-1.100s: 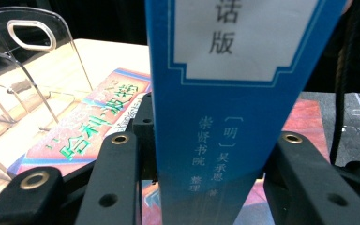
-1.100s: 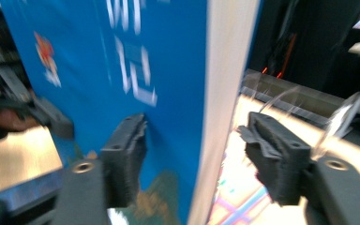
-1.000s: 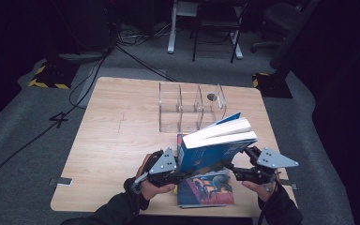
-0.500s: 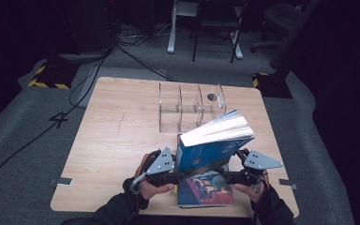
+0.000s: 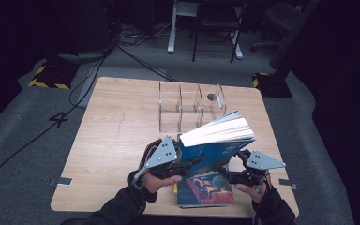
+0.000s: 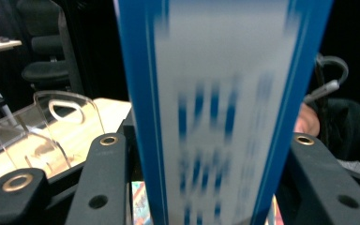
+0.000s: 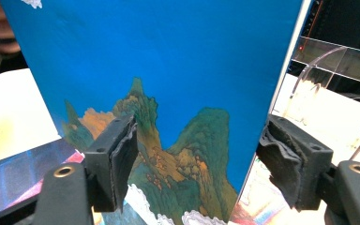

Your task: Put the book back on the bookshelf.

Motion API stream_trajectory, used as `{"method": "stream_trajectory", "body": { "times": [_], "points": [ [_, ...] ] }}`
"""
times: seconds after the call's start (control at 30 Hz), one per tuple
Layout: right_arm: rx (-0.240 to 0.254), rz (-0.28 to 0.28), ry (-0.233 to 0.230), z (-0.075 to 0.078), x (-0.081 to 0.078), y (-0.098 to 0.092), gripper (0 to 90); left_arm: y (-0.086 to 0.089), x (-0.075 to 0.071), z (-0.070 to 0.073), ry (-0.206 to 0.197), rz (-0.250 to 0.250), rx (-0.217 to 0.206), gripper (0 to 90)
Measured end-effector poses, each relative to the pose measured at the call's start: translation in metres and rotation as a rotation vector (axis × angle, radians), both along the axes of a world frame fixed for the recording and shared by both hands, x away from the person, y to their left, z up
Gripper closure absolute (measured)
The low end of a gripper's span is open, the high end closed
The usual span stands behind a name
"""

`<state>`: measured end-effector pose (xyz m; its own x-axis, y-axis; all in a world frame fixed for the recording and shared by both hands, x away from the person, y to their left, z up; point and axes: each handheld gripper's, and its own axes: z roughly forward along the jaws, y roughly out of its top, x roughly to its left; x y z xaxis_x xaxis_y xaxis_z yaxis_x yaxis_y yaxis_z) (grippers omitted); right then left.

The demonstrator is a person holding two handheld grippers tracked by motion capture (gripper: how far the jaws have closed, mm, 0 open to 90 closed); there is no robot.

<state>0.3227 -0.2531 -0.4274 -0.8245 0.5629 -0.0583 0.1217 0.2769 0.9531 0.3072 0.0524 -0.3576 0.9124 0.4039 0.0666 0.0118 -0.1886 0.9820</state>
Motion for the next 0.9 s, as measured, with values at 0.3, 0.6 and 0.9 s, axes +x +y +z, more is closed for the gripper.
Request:
{"method": "stream_trajectory", "body": {
  "times": [0.3,0.6,0.9],
  "points": [
    [0.001,0.007,0.005,0.001,0.0,-0.001,30.8,-0.006,0.002,0.023,-0.013,0.006,-0.005,52.9],
    [0.0,0.005,0.01,0.002,0.001,-0.001,31.2,-0.008,0.007,0.031,-0.027,-0.025,0.015,57.6],
    [-0.011,-0.008,0.014,0.003,0.002,-0.006,32.5,-0.009,0.01,0.032,0.004,-0.006,0.006,60.1]
  ]
}}
